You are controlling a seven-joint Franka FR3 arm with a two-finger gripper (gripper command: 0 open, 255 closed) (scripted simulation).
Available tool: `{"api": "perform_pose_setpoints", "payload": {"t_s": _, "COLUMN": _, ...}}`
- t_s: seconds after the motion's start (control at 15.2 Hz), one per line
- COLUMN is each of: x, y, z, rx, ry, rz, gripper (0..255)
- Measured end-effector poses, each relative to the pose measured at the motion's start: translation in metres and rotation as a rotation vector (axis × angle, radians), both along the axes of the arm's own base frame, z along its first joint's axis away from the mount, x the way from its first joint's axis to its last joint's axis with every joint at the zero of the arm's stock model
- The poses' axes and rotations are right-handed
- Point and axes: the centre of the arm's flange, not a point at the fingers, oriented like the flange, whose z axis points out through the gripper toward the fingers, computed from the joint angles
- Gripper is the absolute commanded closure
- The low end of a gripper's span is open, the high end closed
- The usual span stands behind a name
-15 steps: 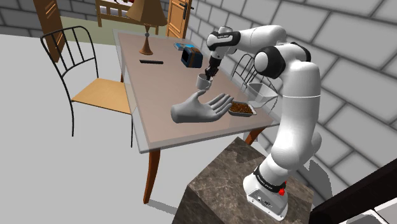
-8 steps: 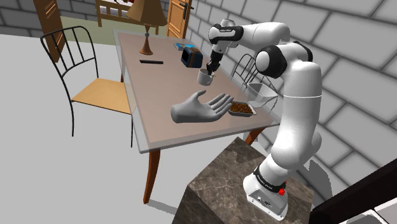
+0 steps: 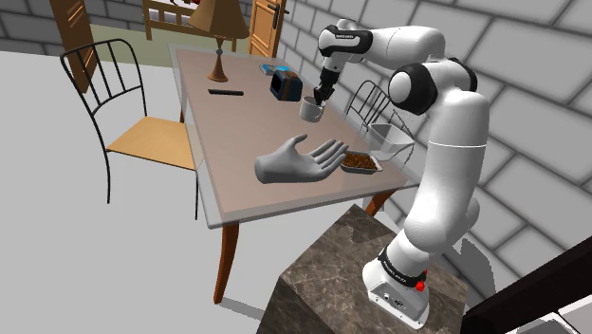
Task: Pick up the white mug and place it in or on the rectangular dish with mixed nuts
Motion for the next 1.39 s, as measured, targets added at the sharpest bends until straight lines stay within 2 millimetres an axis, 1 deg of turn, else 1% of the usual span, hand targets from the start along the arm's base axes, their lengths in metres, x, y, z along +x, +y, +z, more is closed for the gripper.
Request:
{"api": "perform_pose_setpoints", "payload": {"t_s": 0.2, "x": -0.033, "y": -0.005, "z": 0.002, "rx": 0.000, "ry": 0.001, "rz": -0.001, "gripper": 255}}
{"api": "perform_pose_setpoints", "payload": {"t_s": 0.33, "x": -0.060, "y": -0.012, "z": 0.006, "rx": 0.000, "ry": 0.000, "rz": -0.001, "gripper": 255}}
{"api": "perform_pose_setpoints", "payload": {"t_s": 0.46, "x": -0.084, "y": -0.015, "z": 0.005, "rx": 0.000, "ry": 0.000, "rz": -0.001, "gripper": 255}}
{"api": "perform_pose_setpoints", "payload": {"t_s": 0.53, "x": -0.098, "y": -0.015, "z": 0.004, "rx": 0.000, "ry": 0.000, "rz": -0.001, "gripper": 255}}
{"api": "perform_pose_setpoints", "payload": {"t_s": 0.59, "x": -0.113, "y": -0.016, "z": 0.009, "rx": 0.000, "ry": 0.001, "rz": -0.001, "gripper": 255}}
{"api": "perform_pose_setpoints", "payload": {"t_s": 0.73, "x": -0.139, "y": -0.024, "z": 0.012, "rx": 0.000, "ry": 0.000, "rz": -0.001, "gripper": 255}}
{"api": "perform_pose_setpoints", "payload": {"t_s": 0.79, "x": -0.154, "y": -0.027, "z": 0.009, "rx": 0.000, "ry": 0.000, "rz": -0.001, "gripper": 255}}
{"api": "perform_pose_setpoints", "payload": {"t_s": 0.92, "x": -0.176, "y": -0.033, "z": 0.012, "rx": 0.000, "ry": 0.000, "rz": -0.001, "gripper": 255}}
{"api": "perform_pose_setpoints", "payload": {"t_s": 1.06, "x": -0.206, "y": -0.037, "z": 0.011, "rx": 0.001, "ry": 0.001, "rz": -0.001, "gripper": 255}}
{"api": "perform_pose_setpoints", "payload": {"t_s": 1.12, "x": -0.216, "y": -0.039, "z": 0.011, "rx": 0.000, "ry": 0.000, "rz": -0.002, "gripper": 255}}
{"api": "perform_pose_setpoints", "payload": {"t_s": 1.19, "x": -0.229, "y": -0.039, "z": 0.012, "rx": 0.001, "ry": 0.001, "rz": -0.002, "gripper": 255}}
{"api": "perform_pose_setpoints", "payload": {"t_s": 1.39, "x": -0.269, "y": -0.049, "z": 0.015, "rx": 0.000, "ry": 0.000, "rz": -0.001, "gripper": 255}}
